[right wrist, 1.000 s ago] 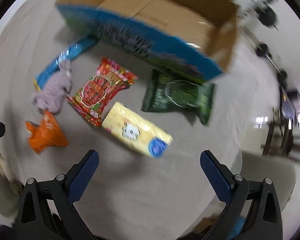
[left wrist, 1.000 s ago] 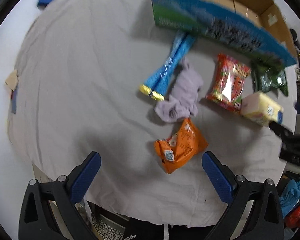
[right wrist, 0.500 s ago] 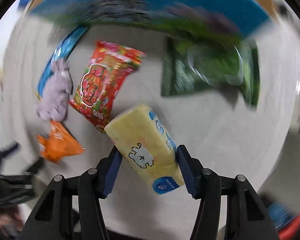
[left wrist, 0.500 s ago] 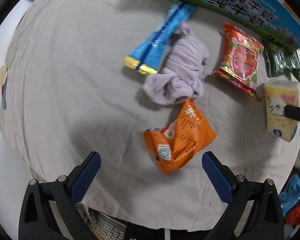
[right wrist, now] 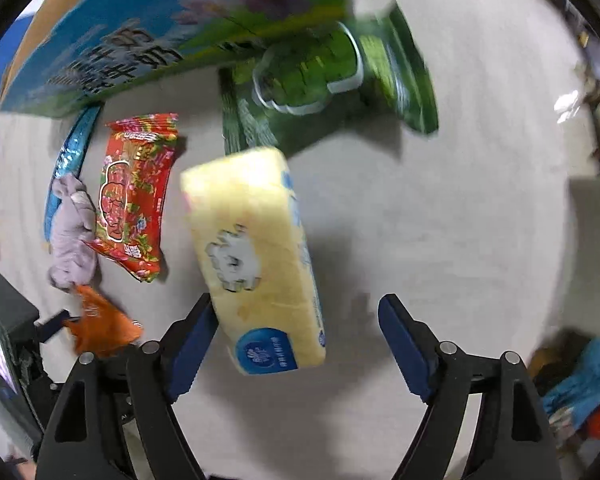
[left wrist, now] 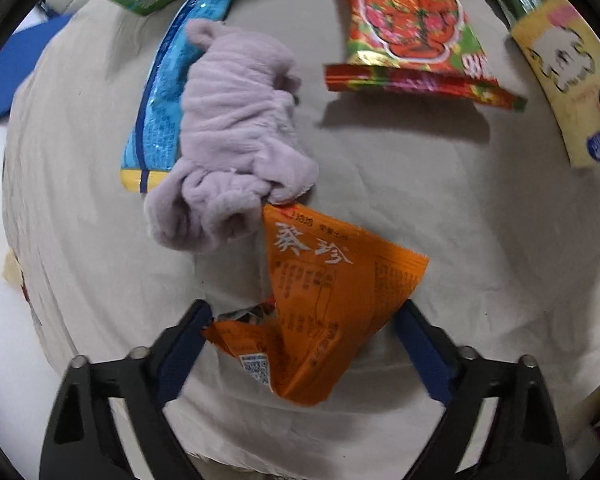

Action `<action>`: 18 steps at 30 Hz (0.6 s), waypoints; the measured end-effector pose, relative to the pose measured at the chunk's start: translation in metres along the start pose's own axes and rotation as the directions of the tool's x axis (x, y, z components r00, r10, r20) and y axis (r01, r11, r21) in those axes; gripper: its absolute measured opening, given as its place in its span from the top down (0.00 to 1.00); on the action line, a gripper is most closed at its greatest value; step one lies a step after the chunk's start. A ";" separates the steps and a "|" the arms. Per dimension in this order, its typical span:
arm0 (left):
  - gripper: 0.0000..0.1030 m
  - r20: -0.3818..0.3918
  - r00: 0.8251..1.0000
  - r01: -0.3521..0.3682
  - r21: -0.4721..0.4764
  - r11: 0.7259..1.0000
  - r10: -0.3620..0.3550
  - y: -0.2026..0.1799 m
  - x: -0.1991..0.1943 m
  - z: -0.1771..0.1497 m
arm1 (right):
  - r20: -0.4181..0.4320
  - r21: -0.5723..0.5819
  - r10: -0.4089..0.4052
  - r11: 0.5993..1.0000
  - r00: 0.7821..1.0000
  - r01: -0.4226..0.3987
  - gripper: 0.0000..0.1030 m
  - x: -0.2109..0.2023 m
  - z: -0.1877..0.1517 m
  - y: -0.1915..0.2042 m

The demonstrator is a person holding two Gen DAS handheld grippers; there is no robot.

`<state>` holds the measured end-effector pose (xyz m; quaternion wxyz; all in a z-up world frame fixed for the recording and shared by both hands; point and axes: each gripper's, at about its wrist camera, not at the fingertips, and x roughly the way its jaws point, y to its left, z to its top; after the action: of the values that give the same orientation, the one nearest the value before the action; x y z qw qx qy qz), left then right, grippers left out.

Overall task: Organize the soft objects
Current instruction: 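Grasp the yellow tissue pack with the right gripper while the left grasps the orange bag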

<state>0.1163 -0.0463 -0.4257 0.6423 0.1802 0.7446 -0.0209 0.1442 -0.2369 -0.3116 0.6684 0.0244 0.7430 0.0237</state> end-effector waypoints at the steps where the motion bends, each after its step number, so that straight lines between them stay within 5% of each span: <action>1: 0.25 -0.007 1.000 0.014 -0.010 1.000 -0.014 -0.001 0.001 0.000 | 0.015 -0.022 -0.014 1.000 1.000 0.015 0.19 -0.003 0.000 0.007; 2: 0.37 -0.008 0.999 0.049 -0.037 0.998 -0.049 0.000 0.001 0.000 | 0.023 -0.043 -0.022 0.999 1.000 0.023 0.19 -0.004 0.002 0.014; 5: 0.48 -0.029 0.990 0.133 -0.152 0.979 -0.139 0.008 0.009 -0.003 | 0.020 -0.015 -0.008 1.000 1.000 0.008 0.19 -0.003 0.008 0.017; 9: 0.50 0.001 0.949 0.296 -0.336 0.894 -0.314 0.022 0.019 -0.009 | 0.020 0.022 0.079 0.997 0.997 -0.079 0.19 -0.010 0.013 0.011; 10: 0.50 0.009 0.943 0.315 -0.354 0.881 -0.333 0.022 0.019 -0.010 | 0.018 0.020 0.081 0.996 0.997 -0.081 0.20 -0.013 0.017 0.007; 13: 0.50 0.030 0.935 0.336 -0.385 0.860 -0.352 0.018 0.017 -0.011 | -0.022 0.030 0.048 0.998 0.999 -0.048 0.53 -0.005 0.021 0.007; 18: 0.51 0.061 0.932 0.349 -0.417 0.839 -0.357 0.018 0.008 0.001 | -0.033 0.041 0.079 0.996 0.996 -0.078 0.54 -0.001 0.023 -0.003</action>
<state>0.1218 -0.0278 -0.4304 0.6440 -0.1026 0.7578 0.0239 0.1673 -0.2396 -0.3129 0.6536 0.0663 0.7531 0.0356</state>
